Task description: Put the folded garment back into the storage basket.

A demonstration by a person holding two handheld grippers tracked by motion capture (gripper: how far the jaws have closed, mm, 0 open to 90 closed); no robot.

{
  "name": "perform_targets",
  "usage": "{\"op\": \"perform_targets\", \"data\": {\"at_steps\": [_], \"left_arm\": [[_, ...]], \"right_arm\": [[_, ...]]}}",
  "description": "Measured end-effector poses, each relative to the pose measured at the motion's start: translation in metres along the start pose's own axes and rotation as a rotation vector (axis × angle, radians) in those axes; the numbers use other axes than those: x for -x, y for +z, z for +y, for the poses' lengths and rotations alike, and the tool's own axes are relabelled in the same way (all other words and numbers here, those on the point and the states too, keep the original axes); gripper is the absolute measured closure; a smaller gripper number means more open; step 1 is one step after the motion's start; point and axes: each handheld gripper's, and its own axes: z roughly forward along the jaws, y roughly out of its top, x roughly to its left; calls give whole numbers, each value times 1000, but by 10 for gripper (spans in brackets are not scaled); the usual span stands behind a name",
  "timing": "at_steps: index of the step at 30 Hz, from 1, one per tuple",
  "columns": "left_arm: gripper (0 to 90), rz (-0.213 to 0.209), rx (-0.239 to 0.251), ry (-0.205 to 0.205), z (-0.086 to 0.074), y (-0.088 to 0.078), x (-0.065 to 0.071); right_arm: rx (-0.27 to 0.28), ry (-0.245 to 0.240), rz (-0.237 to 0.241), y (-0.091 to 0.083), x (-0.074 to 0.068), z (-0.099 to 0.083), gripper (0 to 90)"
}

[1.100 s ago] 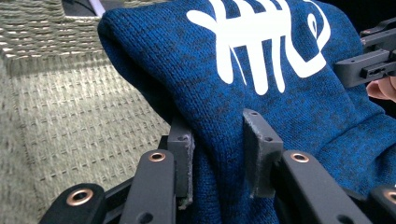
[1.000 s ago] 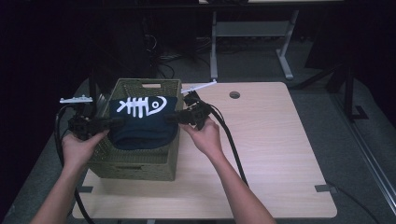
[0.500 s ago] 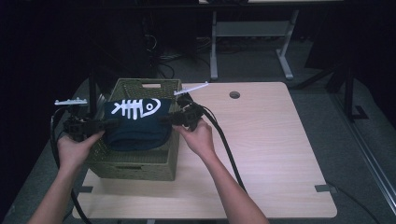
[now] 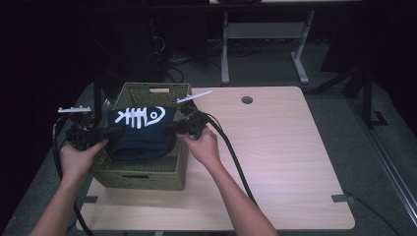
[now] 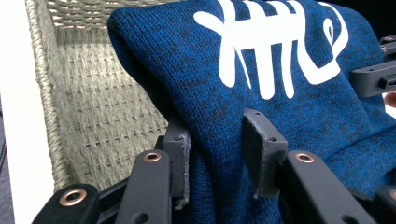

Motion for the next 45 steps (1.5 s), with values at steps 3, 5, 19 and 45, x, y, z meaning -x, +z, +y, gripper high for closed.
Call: {"op": "perform_targets", "data": {"at_steps": [3,5,19,45], "left_arm": [[638,14,-9,4,-1,1,-1],[637,19,-14,2,-2,2,-2],[620,57,-54,22,-5,13,-7],[511,186,-143,73,-11,28,-12]], "right_arm": [[-7,0,-4,3,0,-1,723],[-11,1,-8,5,0,-1,722],[-56,-5,-43,17,5,-4,715],[-118,-68,-190,21,0,-12,513]]}}
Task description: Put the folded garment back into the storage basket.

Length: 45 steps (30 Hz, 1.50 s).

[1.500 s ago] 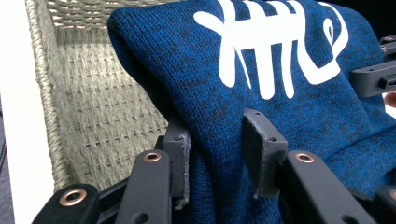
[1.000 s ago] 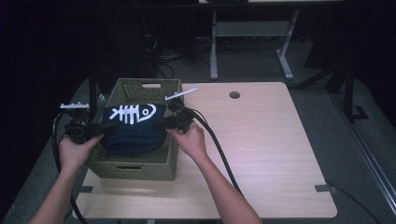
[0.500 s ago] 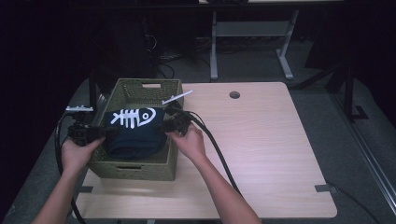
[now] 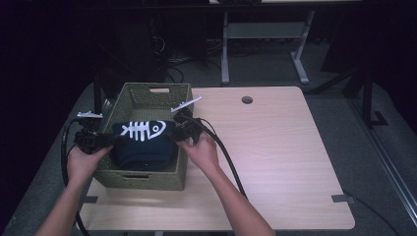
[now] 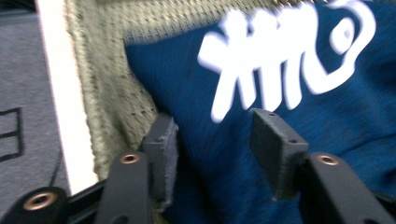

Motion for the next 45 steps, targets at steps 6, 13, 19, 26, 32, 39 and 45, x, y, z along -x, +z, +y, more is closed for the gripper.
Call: {"op": "perform_targets", "data": {"at_steps": [6,13,19,26,32,39,45], "left_arm": [[500,15,43,-16,1,-4,0],[492,-12,76,-4,1,-8,6],[481,-44,117,17,5,-16,16],[440,-81,161,20,8,-21,28],[404,-101,175,43,10,-19,43],[373,-117,174,58,13,-16,56],[347,-135,183,74,14,-14,69]], "right_arm": [[42,9,0,-16,3,3,498],[69,19,46,-31,11,1,490],[109,44,84,-47,20,-2,463],[119,48,94,-62,31,-10,418],[138,60,96,-74,42,-19,393],[149,68,99,-84,51,-25,378],[155,70,98,-93,60,-34,369]]}}
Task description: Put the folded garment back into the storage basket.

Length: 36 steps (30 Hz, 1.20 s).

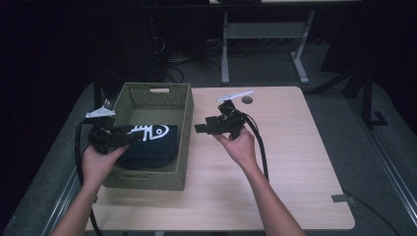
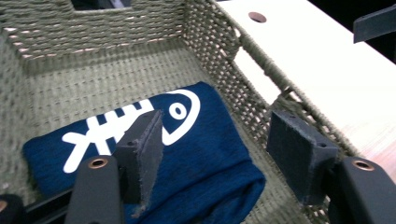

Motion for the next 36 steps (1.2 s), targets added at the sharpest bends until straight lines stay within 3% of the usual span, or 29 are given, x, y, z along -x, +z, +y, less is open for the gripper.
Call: {"op": "perform_targets", "data": {"at_steps": [18,22,24,30,36], "left_arm": [[314,-51,5,70,12,21,48],[314,-58,2,80,14,26,55],[307,-76,8,67,14,28,59],[296,-87,16,93,19,34,73],[284,-125,22,102,21,42,88]], "right_arm": [[34,32,-44,-52,28,-26,358],[39,41,-52,-62,32,-31,357],[44,43,-54,-67,34,-33,357],[44,49,-64,-80,40,-41,347],[56,53,-87,-97,47,-51,338]]}}
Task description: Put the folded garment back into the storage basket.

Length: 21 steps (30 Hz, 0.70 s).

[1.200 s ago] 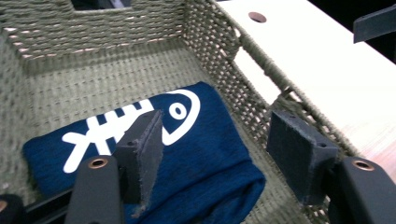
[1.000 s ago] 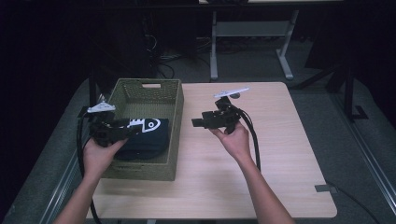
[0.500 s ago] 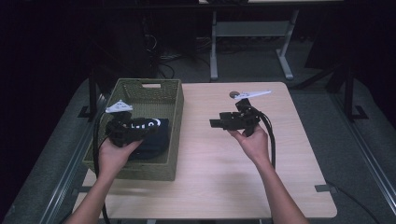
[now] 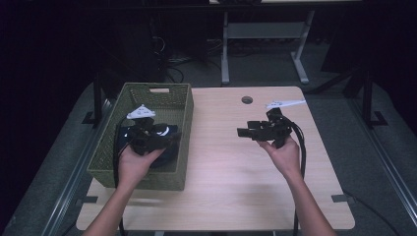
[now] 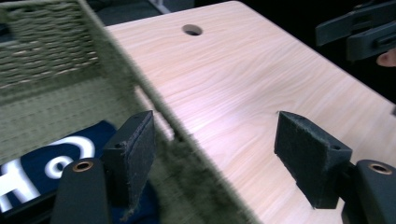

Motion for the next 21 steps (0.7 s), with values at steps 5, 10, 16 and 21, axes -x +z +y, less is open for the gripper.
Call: {"op": "perform_targets", "data": {"at_steps": [5,10,16,21], "left_arm": [[275,-22,2,20,1,11,15],[266,-47,-2,35,3,22,29],[258,-94,-4,49,7,31,45],[253,-108,-8,62,6,38,56]], "right_arm": [[-6,9,-26,-12,7,-9,322],[3,23,-40,-23,15,-17,315],[5,33,-59,-36,22,-25,301],[16,38,-74,-48,26,-31,291]]}}
